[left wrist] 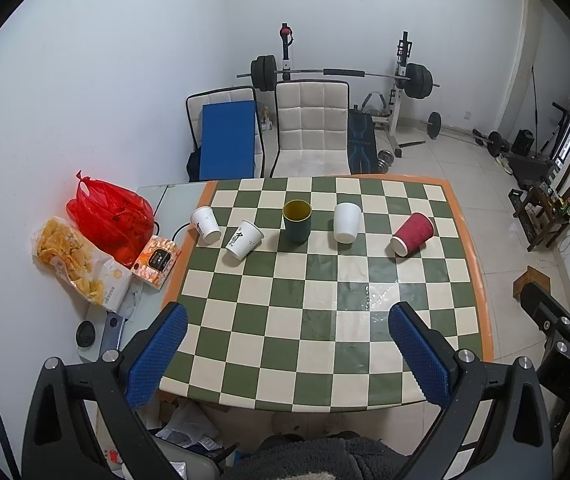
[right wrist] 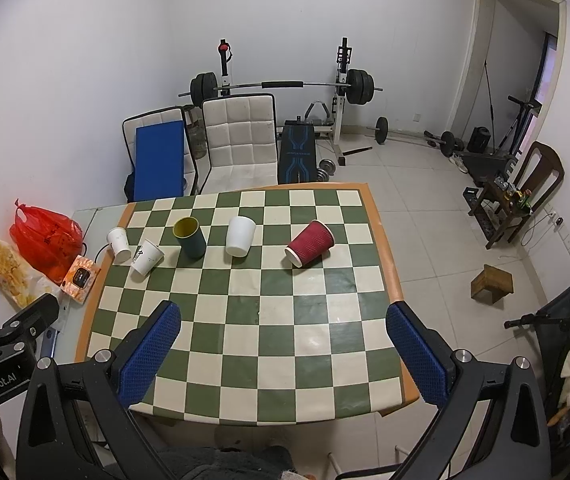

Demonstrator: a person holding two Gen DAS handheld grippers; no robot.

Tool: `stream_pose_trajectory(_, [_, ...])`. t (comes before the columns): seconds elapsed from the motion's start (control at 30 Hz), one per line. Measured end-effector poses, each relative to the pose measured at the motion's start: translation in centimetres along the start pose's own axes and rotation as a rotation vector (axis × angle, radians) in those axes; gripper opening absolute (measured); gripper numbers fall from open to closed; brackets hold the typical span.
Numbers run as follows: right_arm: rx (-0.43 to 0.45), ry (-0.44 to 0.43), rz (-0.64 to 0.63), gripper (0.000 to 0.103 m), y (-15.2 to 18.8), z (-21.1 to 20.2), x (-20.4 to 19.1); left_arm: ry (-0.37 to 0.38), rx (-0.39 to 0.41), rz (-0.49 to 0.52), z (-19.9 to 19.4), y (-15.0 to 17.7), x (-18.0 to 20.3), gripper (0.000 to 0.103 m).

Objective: Flip cup upside down

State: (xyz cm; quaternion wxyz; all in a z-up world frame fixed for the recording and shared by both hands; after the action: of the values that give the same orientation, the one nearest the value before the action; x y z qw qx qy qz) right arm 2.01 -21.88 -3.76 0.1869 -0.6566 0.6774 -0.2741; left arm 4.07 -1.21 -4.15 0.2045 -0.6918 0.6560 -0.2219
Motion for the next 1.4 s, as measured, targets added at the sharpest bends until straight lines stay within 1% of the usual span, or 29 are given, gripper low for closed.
stream_pose_trajectory(0.7, [0.005,-0.001,0.004,0.103,0.3,-0.1,0.1,0.003,0.004,0.001,-0.2,0.1,0.0,0.103])
stream_pose_trajectory(0.83, [0.002,-0.003,0.01,0.103,-0.1,-0.8,-0.3,0.011,-0.003,0.007,-0.4,-0.1,0.1,0.103])
stream_pose_trajectory(0.9, [0.002,0.003,0.021,0.103,-0.6,-1.5,-1.0,0.017,-0.006,0.013,-0.4,-0.3,0.1,0.103])
stream_pose_trajectory(1.03, [-0.001,0.017,0.068,0.103,-1.2,-1.6,-0.9,0.018,0.001,0.025,0.7,-0.8,0.0,0.103])
stream_pose_trajectory(1.1, [0.001,0.032,0.093,0.103,-1.4,-1.2,-0.7,0.012,0.011,0.036,1.6,-1.2,0.0,0.103])
stream_pose_trajectory(1.2, [-0.009,0.068,0.126,0.103,-1.5,0.8,-0.1,-0.006,0.02,0.069,4.0,-2.4,0.3,0.103])
stream_pose_trajectory(1.27, [-0.03,0.087,0.154,0.103,-0.3,3.3,1.1,-0.004,0.006,0.085,5.6,-2.8,0.5,0.103])
stream_pose_trajectory(1.4, [-0.099,0.093,0.226,0.103,0.2,8.5,2.2,-0.007,-0.025,0.13,9.7,-3.2,1.7,0.103])
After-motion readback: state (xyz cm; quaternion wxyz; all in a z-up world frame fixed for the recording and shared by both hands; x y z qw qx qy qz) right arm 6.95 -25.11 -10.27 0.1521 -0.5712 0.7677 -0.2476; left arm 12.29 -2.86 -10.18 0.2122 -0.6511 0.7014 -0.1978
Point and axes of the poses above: each gripper's, at about its wrist camera, not at the fingertips, and z roughly the way its jaws point, x to its right, y to its underside, the point moved 7 cm from there along z, roughly the way its jaws point, and after that the axes turned 10 degrees about -z, right-handed, at the moved point
